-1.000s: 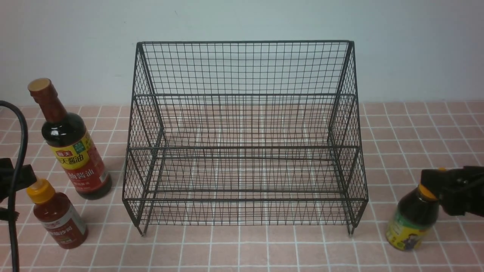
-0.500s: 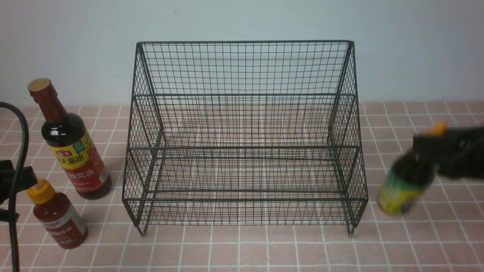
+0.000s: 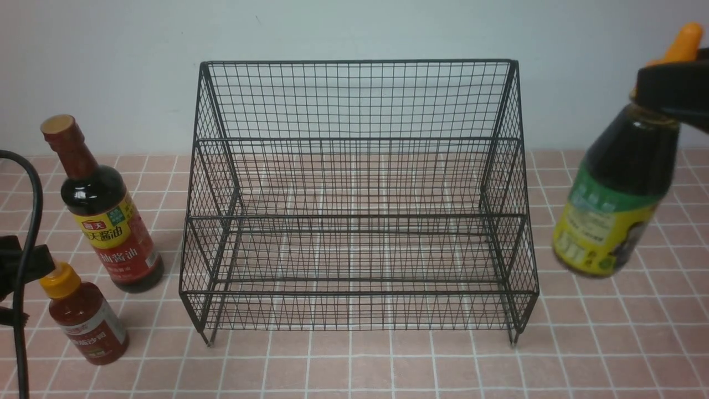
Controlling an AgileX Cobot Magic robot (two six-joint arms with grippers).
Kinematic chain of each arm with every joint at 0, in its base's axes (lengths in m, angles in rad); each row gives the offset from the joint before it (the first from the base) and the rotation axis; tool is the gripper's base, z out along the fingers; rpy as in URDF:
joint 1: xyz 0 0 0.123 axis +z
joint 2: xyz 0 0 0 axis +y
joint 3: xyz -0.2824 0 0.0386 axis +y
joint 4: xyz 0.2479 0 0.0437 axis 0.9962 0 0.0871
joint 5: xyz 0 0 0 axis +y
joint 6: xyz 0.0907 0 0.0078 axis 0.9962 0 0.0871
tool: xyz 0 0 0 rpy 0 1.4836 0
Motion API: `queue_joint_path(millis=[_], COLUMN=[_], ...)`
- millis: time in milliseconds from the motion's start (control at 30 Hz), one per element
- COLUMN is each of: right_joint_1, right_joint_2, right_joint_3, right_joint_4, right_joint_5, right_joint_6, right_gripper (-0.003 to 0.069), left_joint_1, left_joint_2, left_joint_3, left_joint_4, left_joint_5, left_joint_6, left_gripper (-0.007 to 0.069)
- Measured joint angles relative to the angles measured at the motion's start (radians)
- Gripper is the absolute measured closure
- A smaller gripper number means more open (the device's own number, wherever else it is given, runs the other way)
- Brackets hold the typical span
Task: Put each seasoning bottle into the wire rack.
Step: Use the right arm to put the condiment bottle back on the shelf
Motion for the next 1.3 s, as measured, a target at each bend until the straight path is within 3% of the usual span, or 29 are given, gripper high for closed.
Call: queue_joint_path(millis=[233, 667, 1300], right_joint_1=[0.009, 0.247, 0.271], right_joint_2=[0.111, 0.324, 0.438], right_joint_3=[0.000, 0.000, 0.000], right_joint_4=[0.092, 0.114, -0.030], right_joint_5=[-0.002, -0.250, -0.200], right_joint_6=[-0.068, -0.173, -0.179], right_gripper=[0.0367, 0.0367, 0.0367], left_joint_1=[0.000, 0.000, 0.000], left_joint_2=[0.000, 0.000, 0.000], left_joint_3=[0.000, 0.000, 0.000], left_joint_4=[0.000, 0.000, 0.000], left_joint_5=[0.020, 0.049, 0.081], left_joint_6=[0.000, 0.000, 0.029], left_gripper=[0.0608, 0.0608, 0.0608])
